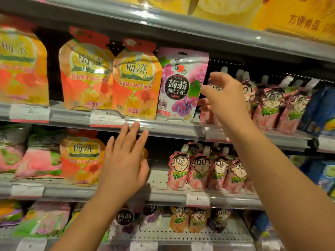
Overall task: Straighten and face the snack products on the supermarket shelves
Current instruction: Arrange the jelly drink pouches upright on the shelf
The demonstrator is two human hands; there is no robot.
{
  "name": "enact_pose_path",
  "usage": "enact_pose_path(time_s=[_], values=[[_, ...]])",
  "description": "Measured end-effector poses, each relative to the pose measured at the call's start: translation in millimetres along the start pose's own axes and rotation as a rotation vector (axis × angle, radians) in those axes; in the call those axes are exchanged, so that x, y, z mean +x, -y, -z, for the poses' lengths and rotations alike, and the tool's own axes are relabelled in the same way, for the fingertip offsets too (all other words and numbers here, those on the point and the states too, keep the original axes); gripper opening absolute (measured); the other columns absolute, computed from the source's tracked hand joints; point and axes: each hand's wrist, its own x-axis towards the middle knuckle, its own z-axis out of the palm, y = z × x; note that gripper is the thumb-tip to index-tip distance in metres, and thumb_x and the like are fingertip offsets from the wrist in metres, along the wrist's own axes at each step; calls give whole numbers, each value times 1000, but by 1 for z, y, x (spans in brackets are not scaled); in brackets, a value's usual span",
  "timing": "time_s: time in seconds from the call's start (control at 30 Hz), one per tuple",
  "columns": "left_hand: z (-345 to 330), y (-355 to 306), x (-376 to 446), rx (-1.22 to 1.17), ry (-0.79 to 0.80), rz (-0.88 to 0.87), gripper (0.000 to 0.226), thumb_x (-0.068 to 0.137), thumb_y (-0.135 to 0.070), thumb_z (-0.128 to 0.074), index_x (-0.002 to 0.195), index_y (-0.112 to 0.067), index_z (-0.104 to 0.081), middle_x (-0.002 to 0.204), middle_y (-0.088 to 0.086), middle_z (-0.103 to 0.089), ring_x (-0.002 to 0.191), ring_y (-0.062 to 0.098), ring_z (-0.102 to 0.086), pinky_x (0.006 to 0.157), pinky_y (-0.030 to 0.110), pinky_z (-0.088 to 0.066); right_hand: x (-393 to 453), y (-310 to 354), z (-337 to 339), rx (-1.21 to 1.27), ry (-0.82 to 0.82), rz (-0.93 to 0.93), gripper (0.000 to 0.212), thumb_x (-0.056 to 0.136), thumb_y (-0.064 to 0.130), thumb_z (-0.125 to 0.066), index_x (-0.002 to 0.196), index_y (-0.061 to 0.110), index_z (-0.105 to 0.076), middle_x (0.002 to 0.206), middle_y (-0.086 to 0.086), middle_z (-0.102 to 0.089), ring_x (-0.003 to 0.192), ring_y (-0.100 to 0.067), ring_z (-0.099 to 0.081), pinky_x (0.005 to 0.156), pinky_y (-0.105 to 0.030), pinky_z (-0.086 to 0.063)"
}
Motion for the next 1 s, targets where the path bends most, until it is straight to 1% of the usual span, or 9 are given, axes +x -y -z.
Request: enact_pose_path(time_s=[0.07, 0.13, 0.2, 0.27, 0.4, 0.57, 0.77, 0.9, 1.0], values=[[1, 2, 1, -13, 6, 6, 72, 88, -34, -47, 158, -20, -34, 170, 4, -16, 157, 28, -11, 120, 62, -26, 14, 0, -9, 107, 46, -97, 65, 89, 28, -68, 148, 18, -44, 135, -4, -57, 83, -27, -76, 73, -44, -64], [4, 4, 2, -26, -13, 4, 70, 88, -32, -50, 156, -22, -37, 169, 2, -21, 157, 27, -15, 119, 61, -27, 21, 2, -15, 201, 37, -174, 60, 92, 21, -68, 146, 15, -43, 123, -6, -63, 74, -26, -75, 62, -35, -62], [6, 7, 2, -32, -32, -4, 68, 88, -30, -52, 154, -23, -41, 167, 2, -27, 155, 26, -20, 118, 61, -29, 27, 5, -20, 169, -33, -176, 36, 95, 19, -67, 128, 10, -58, 100, -3, -70, 56, -17, -68, 48, -26, -50], [6, 10, 3, -26, -43, -23, 69, 87, -29, -53, 154, -22, -40, 166, 1, -29, 155, 25, -22, 117, 59, -31, 31, 4, -24, 108, -66, -135, 16, 95, 21, -67, 103, 7, -71, 85, -5, -74, 45, -13, -60, 43, -23, -42], [2, 15, 2, -24, -63, -54, 73, 86, -27, -53, 157, -18, -36, 165, 2, -30, 155, 25, -22, 116, 56, -34, 32, 5, -23, 76, -70, -79, 25, 95, 18, -68, 77, 1, -63, 68, -8, -64, 41, -10, -55, 43, -23, -41], [-5, 12, 1, -36, -96, -31, 74, 87, -26, -54, 158, -17, -34, 166, 4, -29, 156, 25, -20, 116, 54, -36, 26, 4, -11, 113, -175, 68, 11, 96, 18, -66, 90, 9, -72, 78, -10, -73, 49, -14, -67, 50, -30, -51], [-4, 13, 3, -43, -107, -45, 75, 86, -26, -55, 158, -16, -35, 166, 5, -29, 155, 27, -20, 115, 56, -36, 14, -4, 15, 333, -239, 112, 8, 99, 15, -62, 93, 11, -66, 73, 2, -67, 59, -13, -67, 47, -25, -46], [-3, 12, 2, -64, -119, -41, 75, 87, -26, -55, 158, -16, -33, 166, 5, -27, 156, 27, -20, 117, 53, -33, 2, -2, 34, 409, -203, 141, 7, 98, 15, -61, 95, 12, -66, 76, 4, -67, 59, -10, -59, 52, -25, -46], [-5, 11, 2, -79, -124, -42, 75, 88, -24, -55, 158, -15, -33, 166, 6, -27, 155, 29, -20, 118, 54, -33, -15, 1, 48, 368, -92, 154, 6, 98, 15, -62, 95, 14, -67, 82, -1, -70, 59, -12, -60, 53, -27, -48]])
